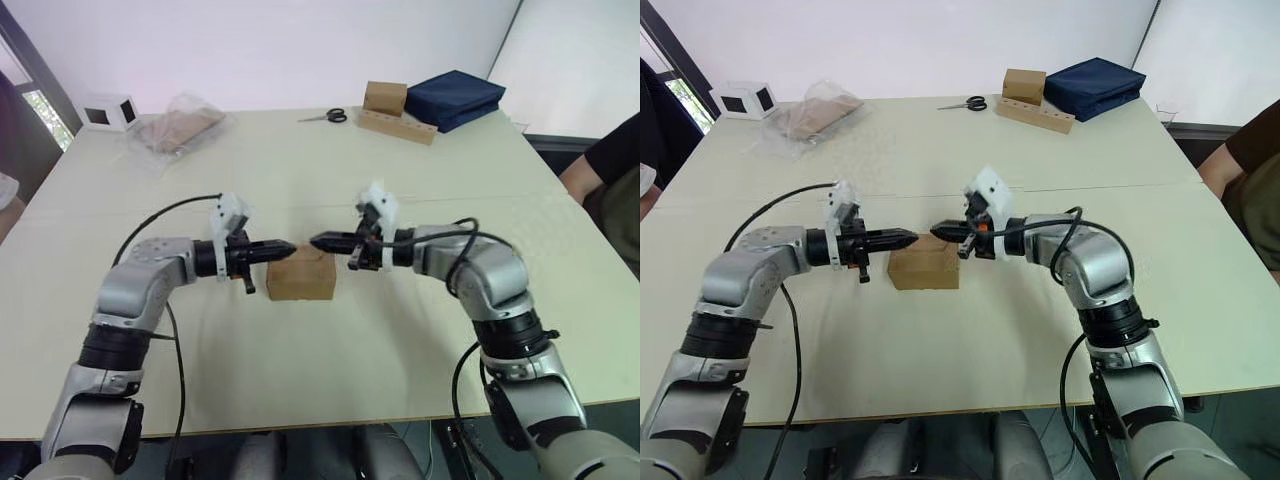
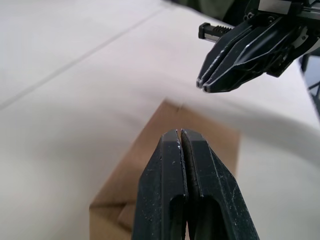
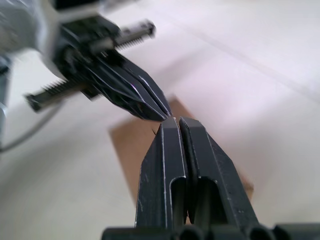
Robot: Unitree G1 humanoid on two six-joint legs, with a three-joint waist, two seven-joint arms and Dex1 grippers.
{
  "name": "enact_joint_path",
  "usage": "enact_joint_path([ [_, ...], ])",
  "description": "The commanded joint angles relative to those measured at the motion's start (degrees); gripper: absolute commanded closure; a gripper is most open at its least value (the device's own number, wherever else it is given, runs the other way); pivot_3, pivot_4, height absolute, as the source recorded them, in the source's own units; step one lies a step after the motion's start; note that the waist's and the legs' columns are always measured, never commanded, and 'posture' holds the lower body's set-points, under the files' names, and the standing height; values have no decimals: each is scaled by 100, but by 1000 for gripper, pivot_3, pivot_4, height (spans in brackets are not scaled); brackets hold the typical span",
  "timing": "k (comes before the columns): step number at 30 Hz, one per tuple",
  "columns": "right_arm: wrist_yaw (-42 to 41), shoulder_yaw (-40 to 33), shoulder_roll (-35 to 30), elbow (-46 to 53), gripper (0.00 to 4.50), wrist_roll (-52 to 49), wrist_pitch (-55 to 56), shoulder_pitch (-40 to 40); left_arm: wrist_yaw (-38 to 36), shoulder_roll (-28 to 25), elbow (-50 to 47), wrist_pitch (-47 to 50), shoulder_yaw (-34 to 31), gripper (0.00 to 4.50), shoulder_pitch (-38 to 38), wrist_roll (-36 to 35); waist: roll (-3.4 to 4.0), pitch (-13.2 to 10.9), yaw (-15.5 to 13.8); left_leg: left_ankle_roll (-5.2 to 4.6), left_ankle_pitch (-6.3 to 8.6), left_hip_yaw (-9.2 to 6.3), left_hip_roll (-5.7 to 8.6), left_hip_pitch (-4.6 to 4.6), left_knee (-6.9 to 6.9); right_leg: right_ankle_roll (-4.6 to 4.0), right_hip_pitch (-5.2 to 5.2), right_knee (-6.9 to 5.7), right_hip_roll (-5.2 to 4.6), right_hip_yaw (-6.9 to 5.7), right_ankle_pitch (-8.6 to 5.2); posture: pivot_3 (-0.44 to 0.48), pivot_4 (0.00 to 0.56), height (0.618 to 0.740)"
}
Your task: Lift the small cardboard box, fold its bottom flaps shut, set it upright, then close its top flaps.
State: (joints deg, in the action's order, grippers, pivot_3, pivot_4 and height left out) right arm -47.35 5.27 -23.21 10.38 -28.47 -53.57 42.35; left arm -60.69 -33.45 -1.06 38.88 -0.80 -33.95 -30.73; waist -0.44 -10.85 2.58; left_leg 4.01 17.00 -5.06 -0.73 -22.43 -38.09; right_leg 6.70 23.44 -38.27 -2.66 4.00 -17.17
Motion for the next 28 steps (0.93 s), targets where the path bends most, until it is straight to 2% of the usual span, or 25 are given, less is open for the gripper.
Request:
enact_joint_path([
  [1,-54,-331,-268,474,4500,-346,-154,12,125,-243,-578,304,-412,4448,21,-376,0,0,0,0,0,0,0,0,0,0,0,0,0,0,0,0,150,740],
  [10,-491,-866,-1509,884,4500,-534,147,-994,563,-870,-1495,346,-1226,4448,1253,-535,-2,-2,-9,-4,2,3,0,-1,5,0,-1,9,-2,1,0,0,150,740],
  [14,-1196,-1382,-2601,1087,4500,-605,319,-1947,716,-1154,-2185,360,-2302,4448,2614,-656,-1,-2,-18,-19,11,8,-2,-1,9,0,-3,20,-3,4,0,0,150,740],
  [17,-1644,-1654,-3159,1263,4500,-779,438,-2362,657,-1248,-2612,350,-2922,4448,3221,-931,-5,-6,-21,-25,14,14,-2,-2,8,0,-3,25,-6,6,-1,0,150,740],
  [23,-2184,-2102,-3846,1311,4500,-1159,410,-2573,127,-1831,-2971,531,-3976,4448,4286,-1212,-3,-5,-21,-25,14,17,-8,20,6,-2,-25,21,1,5,-1,0,150,740],
  [28,-2348,-2283,-4162,1165,4500,-1357,357,-2468,-252,-2195,-2919,616,-4568,4448,4689,-1373,-8,-8,-42,-25,14,19,-7,16,5,-2,-25,27,-3,5,-1,0,150,740],
])
